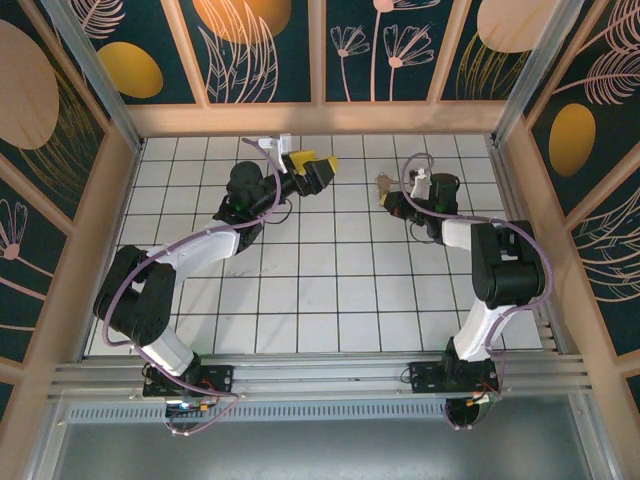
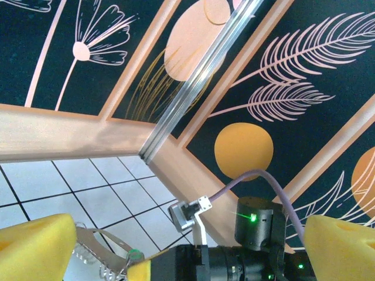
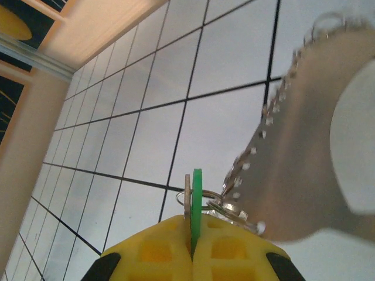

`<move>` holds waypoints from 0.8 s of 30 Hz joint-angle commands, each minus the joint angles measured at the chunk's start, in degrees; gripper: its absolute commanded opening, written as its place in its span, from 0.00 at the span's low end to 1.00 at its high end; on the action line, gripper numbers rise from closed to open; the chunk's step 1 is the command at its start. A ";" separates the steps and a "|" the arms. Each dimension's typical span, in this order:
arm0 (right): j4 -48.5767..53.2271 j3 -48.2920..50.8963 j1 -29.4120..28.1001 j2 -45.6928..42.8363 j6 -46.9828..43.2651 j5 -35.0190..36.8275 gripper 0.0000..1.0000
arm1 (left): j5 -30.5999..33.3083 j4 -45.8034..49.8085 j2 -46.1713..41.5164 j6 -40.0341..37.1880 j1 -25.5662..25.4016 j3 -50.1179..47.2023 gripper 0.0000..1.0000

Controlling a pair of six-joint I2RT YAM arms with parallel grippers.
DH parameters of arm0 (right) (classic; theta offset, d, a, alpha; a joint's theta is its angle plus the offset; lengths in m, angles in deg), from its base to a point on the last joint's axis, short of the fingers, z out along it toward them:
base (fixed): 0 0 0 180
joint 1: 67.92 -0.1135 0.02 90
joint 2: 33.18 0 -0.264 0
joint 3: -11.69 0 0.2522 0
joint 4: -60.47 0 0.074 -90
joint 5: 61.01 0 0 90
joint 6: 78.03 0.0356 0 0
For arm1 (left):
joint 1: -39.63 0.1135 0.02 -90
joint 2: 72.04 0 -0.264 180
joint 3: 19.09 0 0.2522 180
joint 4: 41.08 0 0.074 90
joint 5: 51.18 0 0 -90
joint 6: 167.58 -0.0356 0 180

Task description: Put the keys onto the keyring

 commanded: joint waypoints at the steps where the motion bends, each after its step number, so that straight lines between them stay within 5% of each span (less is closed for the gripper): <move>1: -5.31 2.11 -0.19 -3.61 2.48 0.37 0.00 | -1.29 -1.49 -1.55 0.06 0.40 0.02 0.99; 24: -6.01 10.91 -7.90 -3.26 6.02 4.98 0.00 | -3.12 -0.17 -1.90 0.94 0.40 -0.42 0.99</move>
